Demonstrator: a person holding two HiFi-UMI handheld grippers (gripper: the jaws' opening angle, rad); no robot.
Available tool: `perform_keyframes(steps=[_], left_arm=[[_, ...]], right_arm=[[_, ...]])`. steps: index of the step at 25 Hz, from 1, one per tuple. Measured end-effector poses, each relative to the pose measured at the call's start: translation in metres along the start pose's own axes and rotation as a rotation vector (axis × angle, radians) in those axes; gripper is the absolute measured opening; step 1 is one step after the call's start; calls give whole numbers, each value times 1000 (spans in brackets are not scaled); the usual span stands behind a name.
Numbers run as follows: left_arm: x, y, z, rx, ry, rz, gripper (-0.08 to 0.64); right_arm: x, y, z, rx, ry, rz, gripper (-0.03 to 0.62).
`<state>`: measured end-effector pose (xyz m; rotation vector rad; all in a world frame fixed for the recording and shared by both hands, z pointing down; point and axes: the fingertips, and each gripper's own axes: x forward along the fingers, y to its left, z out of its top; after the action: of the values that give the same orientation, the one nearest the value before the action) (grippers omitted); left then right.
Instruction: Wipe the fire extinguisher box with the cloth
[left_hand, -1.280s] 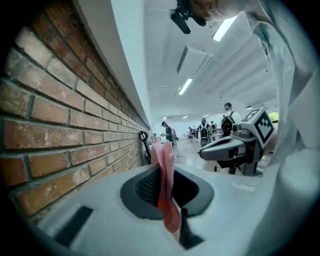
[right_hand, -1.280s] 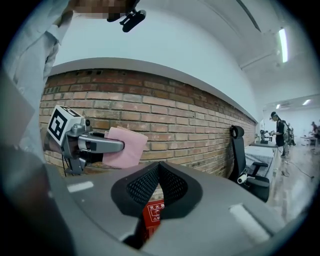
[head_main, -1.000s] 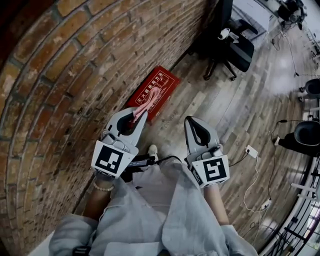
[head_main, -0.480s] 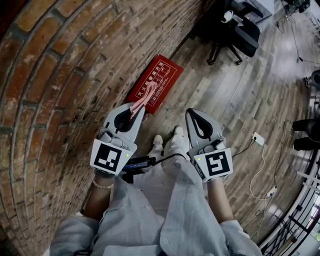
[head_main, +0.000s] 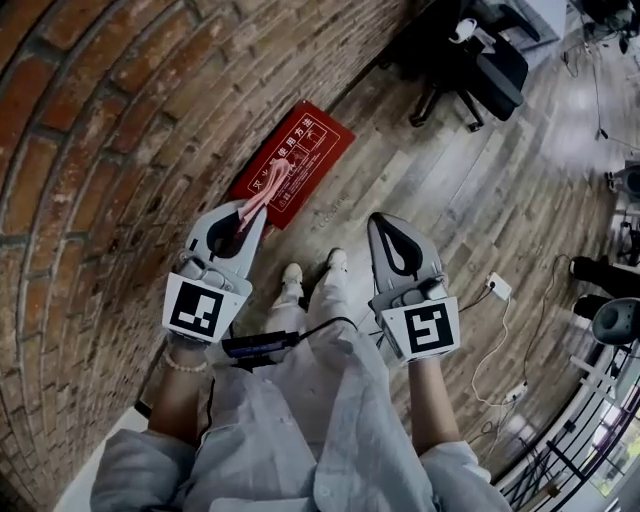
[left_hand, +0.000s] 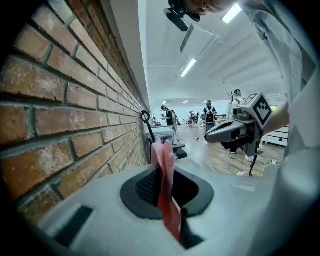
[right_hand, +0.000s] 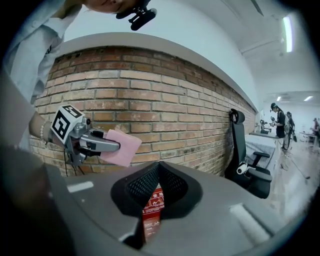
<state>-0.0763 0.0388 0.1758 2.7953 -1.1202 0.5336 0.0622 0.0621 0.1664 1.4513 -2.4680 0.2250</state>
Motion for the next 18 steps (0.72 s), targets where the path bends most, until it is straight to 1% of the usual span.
perform_keyframes(steps=[4, 9, 12, 14, 18], left_arm=[[23, 5, -13, 7, 21, 30, 10], [55, 14, -38, 24, 70, 65, 9], [77, 21, -55, 35, 87, 69, 9], [93, 27, -67, 41, 102, 64, 9], [129, 41, -94, 97, 155, 66, 9]], right_arm=[[14, -22, -13, -6, 20, 27, 8], [38, -46, -35, -2, 54, 59, 8], [55, -53, -45, 5, 51, 90, 8], [65, -59, -58, 3, 78, 106, 8], [84, -69, -80, 2, 96, 138, 8]])
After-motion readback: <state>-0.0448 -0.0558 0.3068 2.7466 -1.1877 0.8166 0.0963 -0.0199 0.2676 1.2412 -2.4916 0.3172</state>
